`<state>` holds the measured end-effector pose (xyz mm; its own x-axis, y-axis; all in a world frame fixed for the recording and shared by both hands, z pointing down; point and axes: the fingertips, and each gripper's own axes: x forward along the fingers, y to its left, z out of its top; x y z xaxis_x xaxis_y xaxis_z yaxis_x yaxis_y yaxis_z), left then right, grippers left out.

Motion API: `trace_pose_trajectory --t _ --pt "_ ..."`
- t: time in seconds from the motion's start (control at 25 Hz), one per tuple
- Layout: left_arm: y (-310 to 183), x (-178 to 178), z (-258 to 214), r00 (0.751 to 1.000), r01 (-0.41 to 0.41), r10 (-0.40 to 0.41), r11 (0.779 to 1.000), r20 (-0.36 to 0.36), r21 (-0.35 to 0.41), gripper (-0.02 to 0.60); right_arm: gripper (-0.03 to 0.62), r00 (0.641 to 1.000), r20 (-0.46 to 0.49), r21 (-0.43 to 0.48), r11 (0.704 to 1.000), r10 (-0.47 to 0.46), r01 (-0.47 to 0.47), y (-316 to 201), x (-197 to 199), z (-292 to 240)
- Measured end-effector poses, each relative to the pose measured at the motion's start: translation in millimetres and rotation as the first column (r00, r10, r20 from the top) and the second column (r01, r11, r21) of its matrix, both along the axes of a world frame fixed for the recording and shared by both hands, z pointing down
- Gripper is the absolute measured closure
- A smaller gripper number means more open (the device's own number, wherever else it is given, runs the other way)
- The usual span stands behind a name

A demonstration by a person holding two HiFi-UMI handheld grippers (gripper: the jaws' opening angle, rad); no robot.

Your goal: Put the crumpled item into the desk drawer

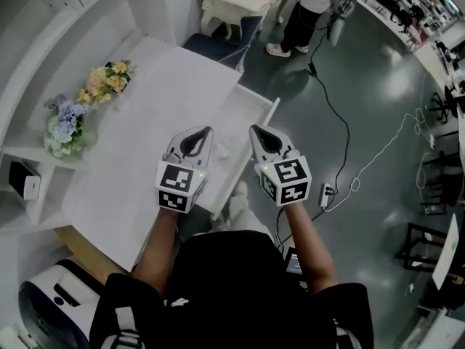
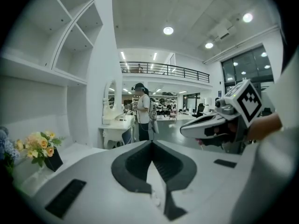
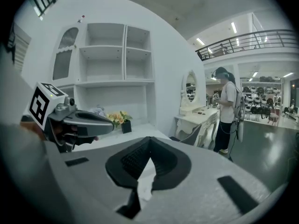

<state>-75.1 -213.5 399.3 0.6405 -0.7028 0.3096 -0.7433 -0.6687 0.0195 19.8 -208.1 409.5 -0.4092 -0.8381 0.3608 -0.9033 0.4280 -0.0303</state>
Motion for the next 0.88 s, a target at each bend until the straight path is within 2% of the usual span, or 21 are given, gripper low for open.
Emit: trace_pose_trajectory --t 0.4,0.88 --pt "23.7 -27.5 -33.5 1.000 0.002 0.000 0.995 -0.019 0.102 0.575 0.599 1.000 -0.002 0.098 0.995 0.018 -0.018 20.6 -19.4 -36.8" --pt "33.5 -18.0 -82.4 0.999 0.005 0.006 0.982 -0.052 0.191 0.575 0.599 1.000 0.012 0.170 0.985 0.013 -0.014 27.2 -17.1 -67.7"
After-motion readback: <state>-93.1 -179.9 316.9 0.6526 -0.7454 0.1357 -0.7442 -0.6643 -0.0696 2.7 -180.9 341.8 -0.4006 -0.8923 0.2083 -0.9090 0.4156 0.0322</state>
